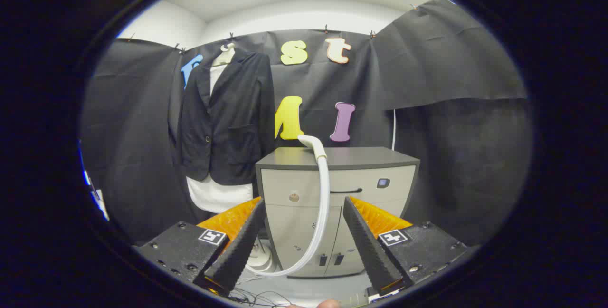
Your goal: Iron the clothes twice with a garment steamer, once on the left side and once on the right side.
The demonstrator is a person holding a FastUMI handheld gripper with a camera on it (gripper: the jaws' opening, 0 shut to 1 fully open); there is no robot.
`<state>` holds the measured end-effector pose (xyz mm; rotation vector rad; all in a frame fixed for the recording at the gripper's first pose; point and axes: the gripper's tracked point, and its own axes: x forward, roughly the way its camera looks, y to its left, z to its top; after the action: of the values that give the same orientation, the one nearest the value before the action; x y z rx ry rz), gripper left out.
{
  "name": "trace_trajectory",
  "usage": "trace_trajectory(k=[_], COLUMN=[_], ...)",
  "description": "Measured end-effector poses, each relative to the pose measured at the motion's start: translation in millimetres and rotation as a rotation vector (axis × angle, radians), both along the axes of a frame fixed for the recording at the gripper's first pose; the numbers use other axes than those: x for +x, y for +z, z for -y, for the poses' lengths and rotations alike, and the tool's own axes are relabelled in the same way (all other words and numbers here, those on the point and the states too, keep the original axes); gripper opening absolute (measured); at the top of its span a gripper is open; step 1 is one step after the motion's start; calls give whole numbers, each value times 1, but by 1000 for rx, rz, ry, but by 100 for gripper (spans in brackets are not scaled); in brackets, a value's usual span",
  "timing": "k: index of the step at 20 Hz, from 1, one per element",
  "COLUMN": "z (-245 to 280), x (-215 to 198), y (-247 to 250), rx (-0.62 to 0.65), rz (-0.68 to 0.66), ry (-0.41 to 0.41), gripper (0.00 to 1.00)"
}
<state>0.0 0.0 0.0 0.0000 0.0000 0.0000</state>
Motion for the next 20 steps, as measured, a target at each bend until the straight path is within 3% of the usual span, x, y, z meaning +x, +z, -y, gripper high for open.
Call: trace_trajectory(k=[4, 20], z=[-6, -16], x=[3, 50], y=[2, 42], rx=[3, 66], rz=[2, -55], ry=[34, -2], gripper=[100, 100])
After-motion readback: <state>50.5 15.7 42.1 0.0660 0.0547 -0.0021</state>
